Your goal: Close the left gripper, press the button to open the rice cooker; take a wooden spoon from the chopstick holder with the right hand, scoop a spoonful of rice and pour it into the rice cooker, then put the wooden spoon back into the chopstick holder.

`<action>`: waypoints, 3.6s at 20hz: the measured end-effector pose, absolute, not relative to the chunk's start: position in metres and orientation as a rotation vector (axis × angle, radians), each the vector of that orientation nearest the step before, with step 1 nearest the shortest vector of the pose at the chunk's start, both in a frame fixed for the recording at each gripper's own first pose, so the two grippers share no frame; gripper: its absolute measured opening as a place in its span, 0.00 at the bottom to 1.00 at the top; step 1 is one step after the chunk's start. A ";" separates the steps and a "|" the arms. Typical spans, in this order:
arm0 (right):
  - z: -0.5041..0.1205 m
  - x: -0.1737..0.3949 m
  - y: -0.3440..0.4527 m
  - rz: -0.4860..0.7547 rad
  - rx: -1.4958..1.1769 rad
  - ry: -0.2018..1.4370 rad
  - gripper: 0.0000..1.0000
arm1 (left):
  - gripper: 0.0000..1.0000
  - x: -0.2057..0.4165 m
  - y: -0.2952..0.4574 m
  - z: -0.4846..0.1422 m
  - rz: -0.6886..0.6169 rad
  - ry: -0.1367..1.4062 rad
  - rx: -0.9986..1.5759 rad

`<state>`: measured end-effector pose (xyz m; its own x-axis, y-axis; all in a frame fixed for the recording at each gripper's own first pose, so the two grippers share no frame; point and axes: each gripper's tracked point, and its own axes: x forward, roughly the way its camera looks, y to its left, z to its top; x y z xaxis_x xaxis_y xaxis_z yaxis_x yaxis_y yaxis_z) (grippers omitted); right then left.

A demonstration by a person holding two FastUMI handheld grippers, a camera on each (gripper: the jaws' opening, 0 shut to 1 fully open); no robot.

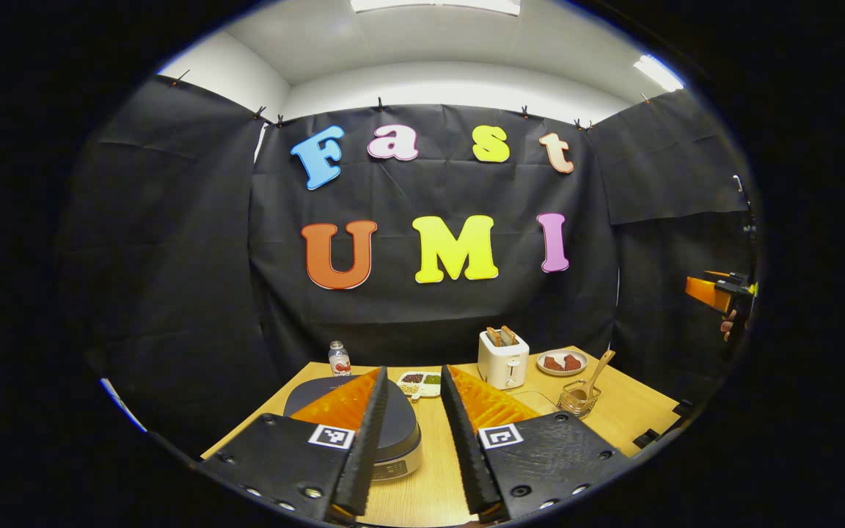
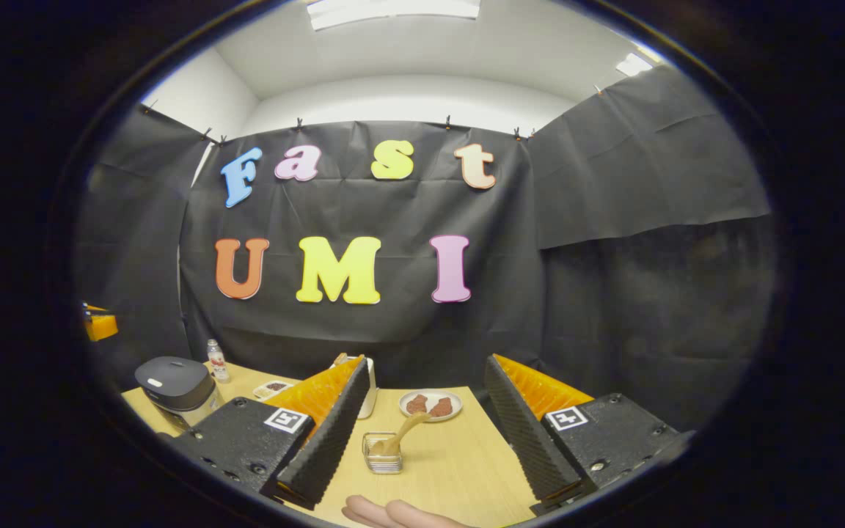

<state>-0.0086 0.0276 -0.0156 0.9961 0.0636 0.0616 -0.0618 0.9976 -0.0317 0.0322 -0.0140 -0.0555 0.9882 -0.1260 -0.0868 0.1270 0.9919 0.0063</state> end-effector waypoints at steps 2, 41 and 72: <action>-0.020 -0.007 0.029 0.068 -0.030 -0.063 0.99 | 0.28 0.043 -0.010 -0.069 -0.125 0.110 0.038; -0.099 0.004 0.017 0.108 -0.038 0.012 1.00 | 0.00 0.090 0.054 -0.162 0.177 0.412 0.047; -0.277 0.218 0.069 0.122 0.109 0.260 0.90 | 0.95 -0.106 -0.030 -0.154 -0.041 0.071 -0.051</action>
<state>0.2178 0.0691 -0.2770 0.9590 0.1342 -0.2495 -0.1060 0.9867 0.1231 -0.1061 -0.0305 -0.1535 0.9966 -0.0424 -0.0700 0.0388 0.9979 -0.0525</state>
